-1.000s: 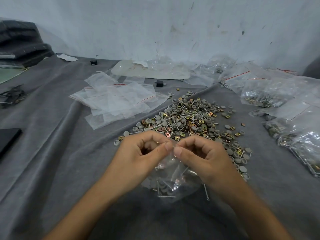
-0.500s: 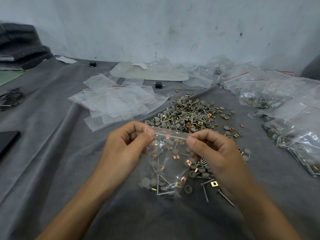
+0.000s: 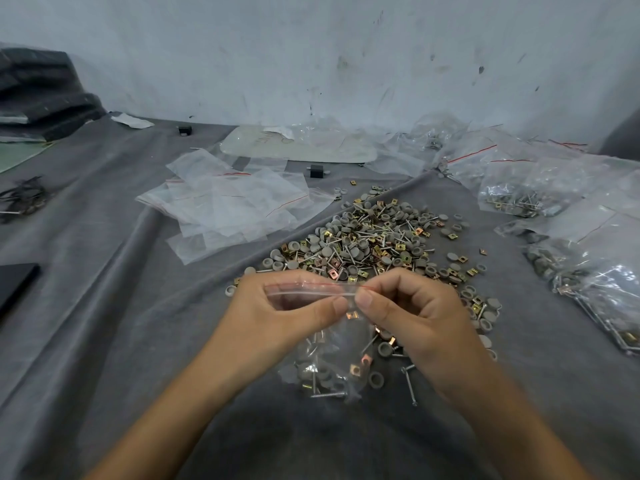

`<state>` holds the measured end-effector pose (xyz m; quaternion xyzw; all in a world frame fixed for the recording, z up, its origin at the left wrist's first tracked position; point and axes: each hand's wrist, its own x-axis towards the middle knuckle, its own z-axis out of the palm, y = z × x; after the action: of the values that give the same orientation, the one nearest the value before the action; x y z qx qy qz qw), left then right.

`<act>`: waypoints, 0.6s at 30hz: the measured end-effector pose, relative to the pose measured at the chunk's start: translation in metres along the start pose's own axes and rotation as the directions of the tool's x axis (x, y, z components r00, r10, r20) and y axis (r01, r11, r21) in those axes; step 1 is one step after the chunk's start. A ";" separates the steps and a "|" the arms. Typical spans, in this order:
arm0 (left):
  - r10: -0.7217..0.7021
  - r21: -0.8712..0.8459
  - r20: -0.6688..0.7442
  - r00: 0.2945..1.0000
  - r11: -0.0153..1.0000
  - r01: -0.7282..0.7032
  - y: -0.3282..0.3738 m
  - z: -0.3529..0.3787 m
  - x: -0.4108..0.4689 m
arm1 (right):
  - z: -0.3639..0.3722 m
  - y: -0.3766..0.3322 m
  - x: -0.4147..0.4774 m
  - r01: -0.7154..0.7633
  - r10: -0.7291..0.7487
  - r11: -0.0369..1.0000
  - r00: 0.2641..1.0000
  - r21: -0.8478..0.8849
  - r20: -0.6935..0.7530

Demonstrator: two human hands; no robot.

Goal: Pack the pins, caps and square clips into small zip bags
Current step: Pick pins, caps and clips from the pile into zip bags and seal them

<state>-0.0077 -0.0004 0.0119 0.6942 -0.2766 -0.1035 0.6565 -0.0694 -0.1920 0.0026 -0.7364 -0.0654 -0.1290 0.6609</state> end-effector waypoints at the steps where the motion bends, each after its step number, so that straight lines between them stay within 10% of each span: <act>1: 0.001 0.006 -0.001 1.000 1.000 -0.001 0.000 0.000 0.000 | 0.000 0.000 0.000 0.005 -0.005 1.000 1.000 -0.001 0.006; 18: 0.031 -0.028 -0.033 0.999 0.999 -0.032 -0.001 0.003 0.000 | 0.001 -0.002 -0.003 -0.005 0.005 1.000 0.999 0.000 0.042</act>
<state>-0.0093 -0.0030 0.0109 0.6820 -0.2753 -0.0859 0.6721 -0.0724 -0.1907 0.0039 -0.7389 -0.0775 -0.1117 0.6599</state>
